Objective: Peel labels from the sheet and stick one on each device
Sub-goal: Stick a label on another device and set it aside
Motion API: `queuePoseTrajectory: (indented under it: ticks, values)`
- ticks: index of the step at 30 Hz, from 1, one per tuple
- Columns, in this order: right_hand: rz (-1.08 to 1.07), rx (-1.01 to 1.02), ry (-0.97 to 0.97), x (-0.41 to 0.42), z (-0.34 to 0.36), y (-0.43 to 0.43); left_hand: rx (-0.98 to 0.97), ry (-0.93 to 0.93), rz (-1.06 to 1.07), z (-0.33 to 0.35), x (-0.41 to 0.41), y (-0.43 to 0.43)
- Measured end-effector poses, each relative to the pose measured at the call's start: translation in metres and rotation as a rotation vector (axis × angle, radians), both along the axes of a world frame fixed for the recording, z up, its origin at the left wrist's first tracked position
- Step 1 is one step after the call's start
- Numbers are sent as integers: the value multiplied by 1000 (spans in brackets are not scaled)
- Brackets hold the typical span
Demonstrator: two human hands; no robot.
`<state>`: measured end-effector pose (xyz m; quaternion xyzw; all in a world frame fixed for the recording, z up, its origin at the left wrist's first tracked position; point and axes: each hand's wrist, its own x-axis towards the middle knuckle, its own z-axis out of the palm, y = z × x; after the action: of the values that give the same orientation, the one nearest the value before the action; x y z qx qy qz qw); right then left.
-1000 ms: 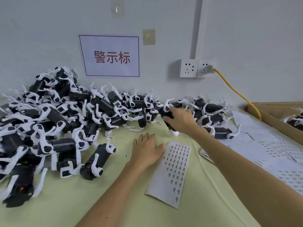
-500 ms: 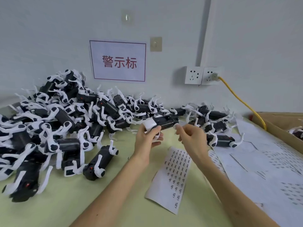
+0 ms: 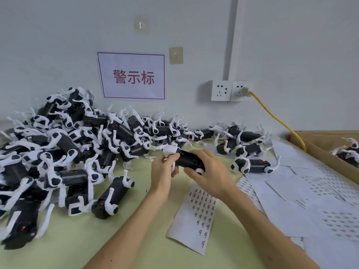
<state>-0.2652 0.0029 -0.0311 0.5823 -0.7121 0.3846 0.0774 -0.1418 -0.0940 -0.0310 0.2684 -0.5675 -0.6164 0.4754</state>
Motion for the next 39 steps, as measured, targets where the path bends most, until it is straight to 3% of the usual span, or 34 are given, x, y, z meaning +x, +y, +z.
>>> queuePoseTrajectory:
  ticks: [7, 11, 14, 24, 31, 36, 39]
  values:
    - [-181, -220, -183, -7, 3, 2, -25, -73, 35, 0, -1, 1]
    - [-134, -237, -273, -8, 4, 3, 78, -143, -390, 1, -1, 3]
    - [-35, -190, -252, -1, 0, 1, 121, -85, -541, -1, -5, 13]
    - [175, -53, -99, 21, 1, 1, 301, 89, -342, 1, -3, 5]
    - [137, 29, -101, 16, 0, 0, 250, 36, -414, 4, -1, 5]
    - [120, 18, -92, 12, 0, 0, 131, -141, -428, 0, -1, 12]
    - [133, 4, -98, 13, 1, 0, 137, -123, -445, -1, -1, 10]
